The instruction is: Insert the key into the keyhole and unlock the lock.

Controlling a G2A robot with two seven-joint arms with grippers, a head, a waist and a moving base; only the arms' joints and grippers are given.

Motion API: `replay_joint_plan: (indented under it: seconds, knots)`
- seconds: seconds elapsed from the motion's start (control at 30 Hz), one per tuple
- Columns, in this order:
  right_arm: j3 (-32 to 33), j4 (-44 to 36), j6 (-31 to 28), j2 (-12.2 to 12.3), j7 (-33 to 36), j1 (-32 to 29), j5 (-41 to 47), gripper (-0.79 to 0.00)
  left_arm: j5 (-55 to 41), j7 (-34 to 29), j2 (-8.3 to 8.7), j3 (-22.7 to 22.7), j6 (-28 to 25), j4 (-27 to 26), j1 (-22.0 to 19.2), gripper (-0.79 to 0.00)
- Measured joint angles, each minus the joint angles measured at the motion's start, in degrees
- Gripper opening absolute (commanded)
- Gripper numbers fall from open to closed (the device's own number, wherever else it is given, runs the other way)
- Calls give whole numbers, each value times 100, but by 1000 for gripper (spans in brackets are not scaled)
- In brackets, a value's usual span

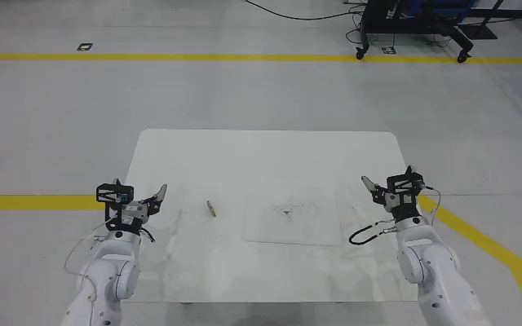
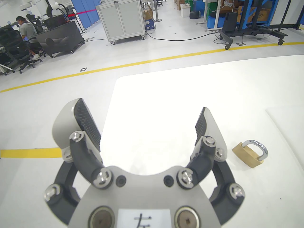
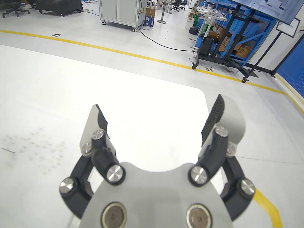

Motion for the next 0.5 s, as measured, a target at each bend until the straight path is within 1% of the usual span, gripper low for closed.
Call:
replay_joint_plan:
  seconds: [0.47,0.5]
  knots:
    - [-6,-6,-6,0,0,0,-2,0,0,0,0,0,0,0,0,0]
    - [-80,-45,-85,-1,18,9,-27,0,0,0,0,0,0,0,0,0]
